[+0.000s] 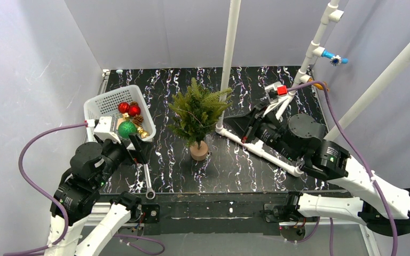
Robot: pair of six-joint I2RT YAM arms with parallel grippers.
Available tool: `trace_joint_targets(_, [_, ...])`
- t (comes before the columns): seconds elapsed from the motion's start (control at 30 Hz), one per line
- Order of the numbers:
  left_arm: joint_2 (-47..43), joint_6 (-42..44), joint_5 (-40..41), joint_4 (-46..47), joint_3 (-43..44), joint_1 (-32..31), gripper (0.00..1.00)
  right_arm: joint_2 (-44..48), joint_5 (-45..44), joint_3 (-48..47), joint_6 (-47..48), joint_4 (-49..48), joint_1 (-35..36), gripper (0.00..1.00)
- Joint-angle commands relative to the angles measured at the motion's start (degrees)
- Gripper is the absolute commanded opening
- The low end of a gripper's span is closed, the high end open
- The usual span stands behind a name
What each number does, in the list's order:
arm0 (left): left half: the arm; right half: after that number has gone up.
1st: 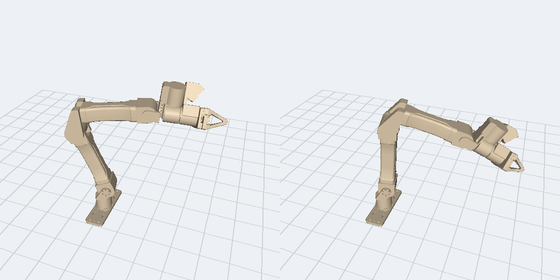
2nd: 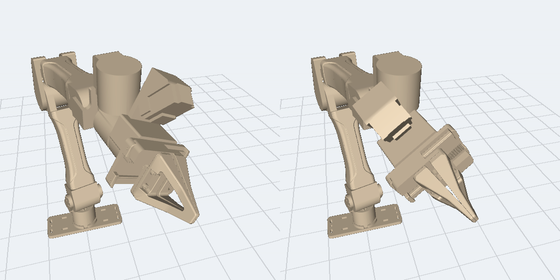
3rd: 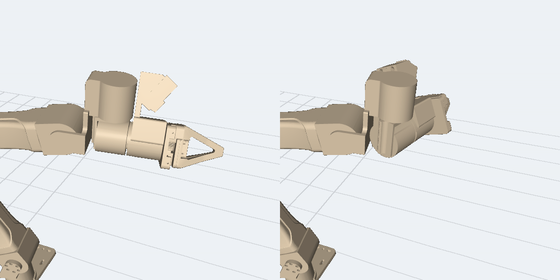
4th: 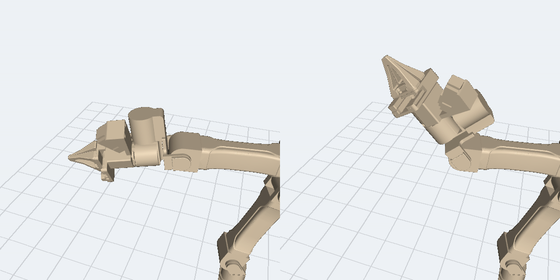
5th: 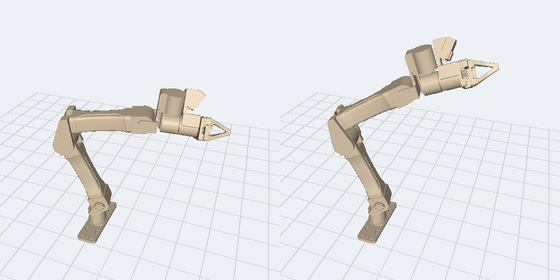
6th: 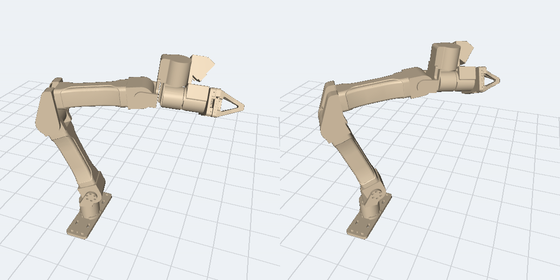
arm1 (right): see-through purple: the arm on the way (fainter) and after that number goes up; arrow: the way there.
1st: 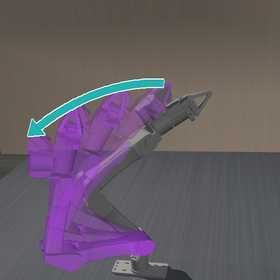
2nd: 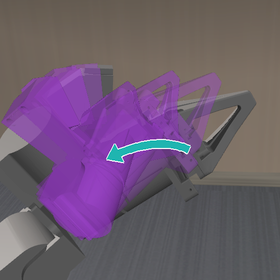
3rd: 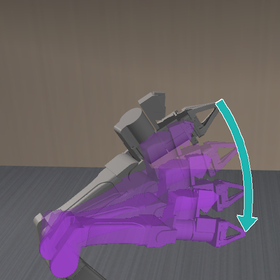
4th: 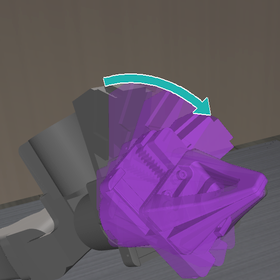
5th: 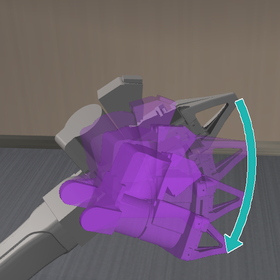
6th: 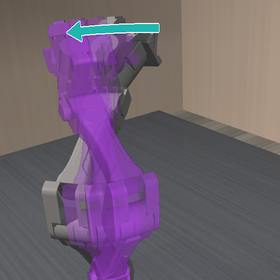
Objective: Decorate the small christmas tree
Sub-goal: Wrap the decoration item around the Christmas tree.
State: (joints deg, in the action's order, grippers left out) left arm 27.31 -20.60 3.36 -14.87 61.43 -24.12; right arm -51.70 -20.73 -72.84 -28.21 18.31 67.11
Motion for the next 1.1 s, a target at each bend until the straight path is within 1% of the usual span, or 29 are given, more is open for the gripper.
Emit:
trace_joint_targets(0.0, [0.71,-0.27,-0.23,2.13,-0.06,-0.14,1.00,1.29,-4.65,-0.72,1.56,0.70,-0.23,0.01])
trace_joint_targets(0.23, [0.98,-0.75,-0.46,2.31,0.17,-0.14,0.99,-0.99,-4.96,-2.54,3.64,0.07,-0.74,0.01])
trace_joint_targets(0.33, [1.03,-0.85,-0.54,2.34,0.42,-0.14,0.99,-2.34,-4.75,-3.88,4.70,-0.61,-2.07,0.01])
trace_joint_targets(0.53, [0.86,-0.37,-0.36,1.48,1.18,-0.14,0.99,-2.99,-1.17,-5.57,4.82,-2.48,-6.63,0.01])
trace_joint_targets(0.73, [0.88,-0.26,-0.36,1.42,1.40,-0.14,0.99,-2.41,1.97,-6.08,3.99,-4.38,-8.30,0.01])
trace_joint_targets(1.07, [1.31,-0.58,-0.94,1.85,1.19,-0.14,0.99,-2.29,0.91,-5.22,4.67,-3.63,-9.57,0.01])
